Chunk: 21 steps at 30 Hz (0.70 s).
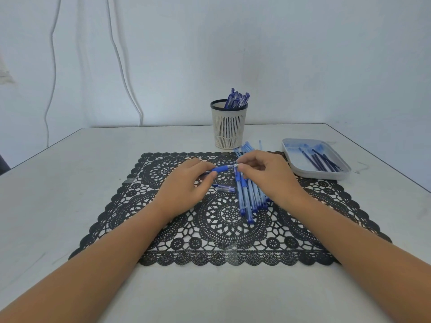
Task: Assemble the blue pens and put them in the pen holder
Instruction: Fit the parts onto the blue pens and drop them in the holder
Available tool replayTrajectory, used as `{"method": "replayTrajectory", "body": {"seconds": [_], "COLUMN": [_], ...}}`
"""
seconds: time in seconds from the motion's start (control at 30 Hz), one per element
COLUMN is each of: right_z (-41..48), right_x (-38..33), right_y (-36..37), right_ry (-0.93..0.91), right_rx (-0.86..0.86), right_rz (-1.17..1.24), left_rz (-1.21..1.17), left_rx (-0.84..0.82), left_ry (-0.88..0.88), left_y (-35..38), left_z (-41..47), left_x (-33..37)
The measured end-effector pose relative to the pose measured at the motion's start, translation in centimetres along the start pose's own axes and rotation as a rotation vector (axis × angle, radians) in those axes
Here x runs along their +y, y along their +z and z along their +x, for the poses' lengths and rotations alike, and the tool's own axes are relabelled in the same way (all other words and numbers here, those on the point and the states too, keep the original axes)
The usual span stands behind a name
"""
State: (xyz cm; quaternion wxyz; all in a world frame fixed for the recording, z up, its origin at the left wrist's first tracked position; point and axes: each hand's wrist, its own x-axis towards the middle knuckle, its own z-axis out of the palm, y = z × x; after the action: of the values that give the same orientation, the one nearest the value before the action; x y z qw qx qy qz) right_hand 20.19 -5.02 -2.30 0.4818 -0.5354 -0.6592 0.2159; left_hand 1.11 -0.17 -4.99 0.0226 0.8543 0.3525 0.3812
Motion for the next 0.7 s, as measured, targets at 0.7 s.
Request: {"method": "replayTrajectory", "body": {"seconds": [0.7], "right_z": [-0.04], "right_x": [-0.07], "right_y": [-0.87], "right_ry": [-0.016], "right_rx": [-0.237], "right_rz": [-0.191], "left_rz": [0.045], "left_rx": [-0.028], "left_ry": [0.089], "left_y": [-0.04], "left_z": [-0.08], "left_x": [0.38]}}
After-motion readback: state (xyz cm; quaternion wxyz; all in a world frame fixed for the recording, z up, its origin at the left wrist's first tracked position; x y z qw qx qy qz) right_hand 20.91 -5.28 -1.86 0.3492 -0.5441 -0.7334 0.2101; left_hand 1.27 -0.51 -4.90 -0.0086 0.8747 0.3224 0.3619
